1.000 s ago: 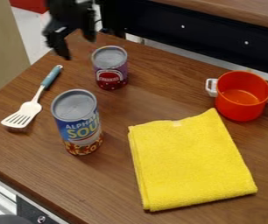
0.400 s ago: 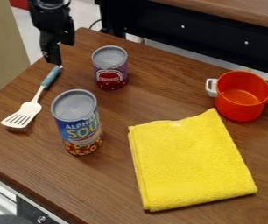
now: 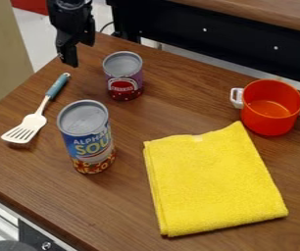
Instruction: Moved the can to the upper left corner of the table
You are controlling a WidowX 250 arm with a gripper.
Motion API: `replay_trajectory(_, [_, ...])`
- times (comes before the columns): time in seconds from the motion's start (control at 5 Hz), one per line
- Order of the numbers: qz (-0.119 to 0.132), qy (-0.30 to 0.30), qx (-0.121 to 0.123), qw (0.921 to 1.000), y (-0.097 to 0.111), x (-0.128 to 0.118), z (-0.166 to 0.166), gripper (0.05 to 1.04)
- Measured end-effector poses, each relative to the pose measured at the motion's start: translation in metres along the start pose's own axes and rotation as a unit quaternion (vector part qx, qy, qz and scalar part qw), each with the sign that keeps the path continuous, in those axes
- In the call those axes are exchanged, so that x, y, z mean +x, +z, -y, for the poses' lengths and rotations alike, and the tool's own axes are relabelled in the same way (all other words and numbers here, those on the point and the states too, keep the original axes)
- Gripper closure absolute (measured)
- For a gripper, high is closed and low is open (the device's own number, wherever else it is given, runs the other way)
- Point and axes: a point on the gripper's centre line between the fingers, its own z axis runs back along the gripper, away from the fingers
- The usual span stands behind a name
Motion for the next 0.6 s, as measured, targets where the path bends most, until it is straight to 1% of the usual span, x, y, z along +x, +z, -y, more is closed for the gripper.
replay_trajectory(0.2, [0.005, -0.029, 0.008, 0.9995, -0.009, -0.007, 0.006, 0.085])
replay_trajectory(0.4, [-0.012, -0.107, 0.028, 0.9938, -0.011, -0.013, 0.012, 0.085])
replay_trajectory(0.6, [-0.041, -0.154, 0.04, 0.9864, -0.013, -0.023, 0.011, 0.085])
